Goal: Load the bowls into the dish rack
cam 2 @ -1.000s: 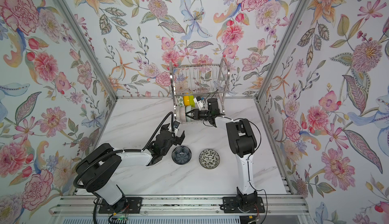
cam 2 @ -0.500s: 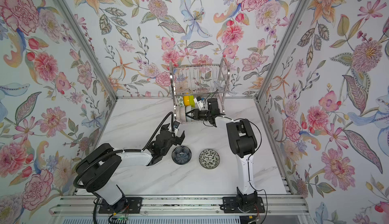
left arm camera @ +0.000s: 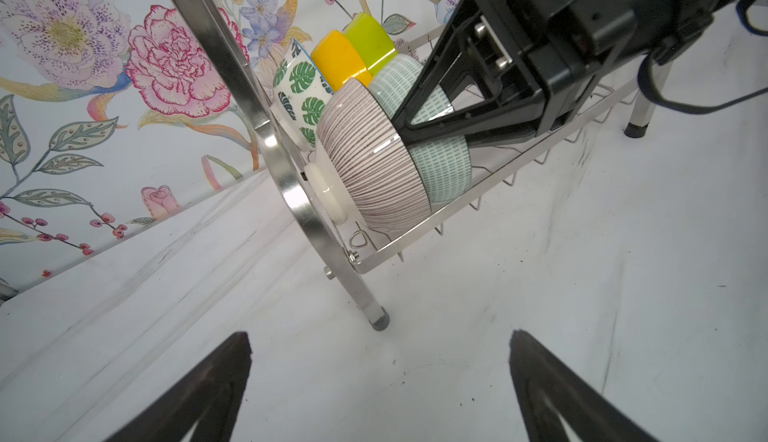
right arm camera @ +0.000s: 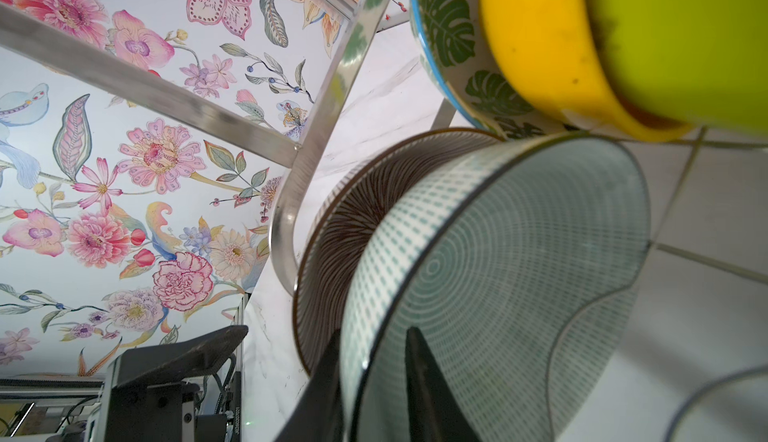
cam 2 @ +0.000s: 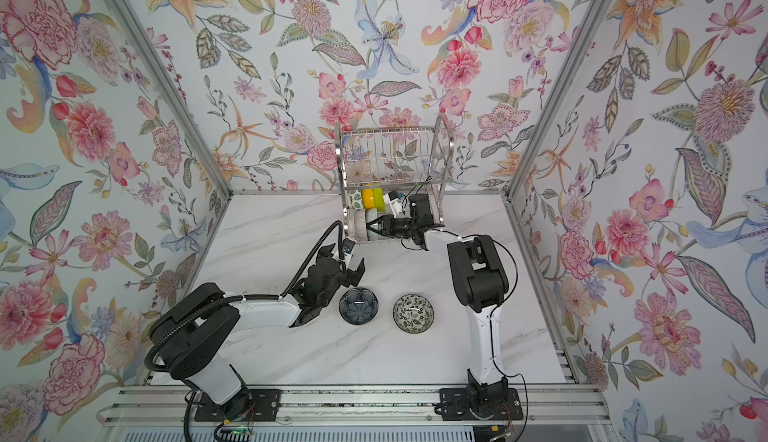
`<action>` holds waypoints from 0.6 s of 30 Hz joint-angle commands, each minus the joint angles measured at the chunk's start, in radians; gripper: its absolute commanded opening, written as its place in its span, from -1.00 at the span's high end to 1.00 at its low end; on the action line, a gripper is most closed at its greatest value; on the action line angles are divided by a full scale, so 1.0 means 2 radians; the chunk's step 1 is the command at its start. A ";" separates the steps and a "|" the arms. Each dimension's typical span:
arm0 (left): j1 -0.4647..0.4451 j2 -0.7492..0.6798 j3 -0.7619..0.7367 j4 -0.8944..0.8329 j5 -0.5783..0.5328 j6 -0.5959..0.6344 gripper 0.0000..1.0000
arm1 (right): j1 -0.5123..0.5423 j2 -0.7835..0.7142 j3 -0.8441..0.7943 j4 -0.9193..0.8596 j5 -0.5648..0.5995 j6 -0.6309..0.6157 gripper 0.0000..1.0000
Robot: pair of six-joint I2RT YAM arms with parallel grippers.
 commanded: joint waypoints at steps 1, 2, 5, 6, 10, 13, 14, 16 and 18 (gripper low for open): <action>0.006 0.000 0.001 -0.003 0.003 -0.008 -0.98 | -0.002 -0.005 -0.012 -0.020 0.034 0.009 0.49; 0.006 0.000 0.001 -0.003 0.004 -0.008 -0.98 | -0.002 -0.006 -0.013 -0.018 0.034 0.011 0.49; 0.006 -0.001 0.000 -0.003 0.003 -0.008 -0.98 | -0.002 -0.010 -0.017 -0.012 0.035 0.014 0.47; 0.006 -0.001 0.000 -0.003 0.004 -0.008 -0.98 | -0.002 -0.012 -0.017 -0.011 0.036 0.015 0.46; 0.006 0.000 0.000 -0.004 0.004 -0.009 -0.98 | -0.002 -0.018 -0.020 -0.011 0.037 0.016 0.44; 0.006 0.001 0.001 -0.004 0.007 -0.012 -0.98 | -0.002 -0.023 -0.022 -0.010 0.038 0.017 0.43; 0.006 0.000 0.001 -0.003 0.007 -0.012 -0.98 | -0.002 -0.024 -0.022 -0.009 0.039 0.017 0.42; 0.006 0.000 0.001 -0.003 0.006 -0.012 -0.98 | -0.003 -0.026 -0.022 -0.008 0.039 0.018 0.38; 0.006 -0.001 0.001 -0.003 0.005 -0.012 -0.98 | -0.004 -0.029 -0.025 0.000 0.041 0.024 0.36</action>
